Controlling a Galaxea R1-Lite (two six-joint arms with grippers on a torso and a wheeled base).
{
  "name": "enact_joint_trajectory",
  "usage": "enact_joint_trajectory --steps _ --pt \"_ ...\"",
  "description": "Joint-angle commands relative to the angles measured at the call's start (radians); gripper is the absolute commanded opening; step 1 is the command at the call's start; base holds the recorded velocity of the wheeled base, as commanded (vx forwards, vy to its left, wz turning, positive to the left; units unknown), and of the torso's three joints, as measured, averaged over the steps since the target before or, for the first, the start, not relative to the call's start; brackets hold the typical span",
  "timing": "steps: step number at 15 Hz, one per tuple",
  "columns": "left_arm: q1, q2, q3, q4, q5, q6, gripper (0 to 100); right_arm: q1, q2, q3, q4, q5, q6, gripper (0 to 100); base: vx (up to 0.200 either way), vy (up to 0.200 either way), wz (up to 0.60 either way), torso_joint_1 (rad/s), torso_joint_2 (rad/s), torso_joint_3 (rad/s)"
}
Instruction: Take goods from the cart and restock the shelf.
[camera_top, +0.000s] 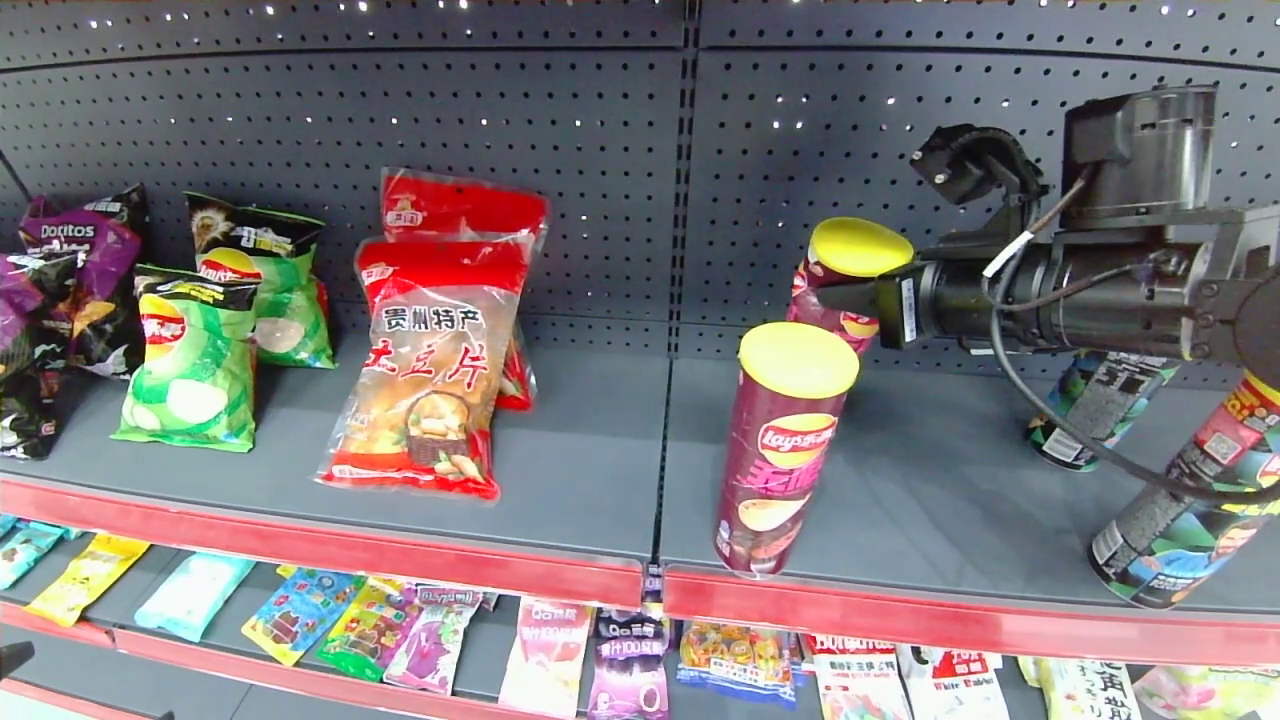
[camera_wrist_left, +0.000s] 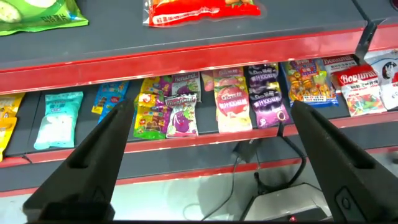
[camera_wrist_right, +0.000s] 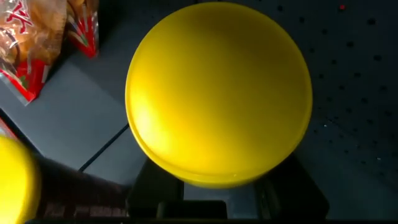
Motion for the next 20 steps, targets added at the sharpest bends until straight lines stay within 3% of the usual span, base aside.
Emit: enact_joint_trajectory --steps 1,20 --pt "0.000 0.004 0.001 0.000 0.000 0.000 100 0.000 0.036 -0.027 0.000 0.001 -0.001 0 0.000 0.000 0.00 0.000 0.00 0.000" --pt "0.000 0.011 0.001 0.000 0.000 0.000 100 0.008 0.155 -0.107 -0.003 0.009 -0.001 0 0.000 0.000 0.00 0.000 0.00 0.000"
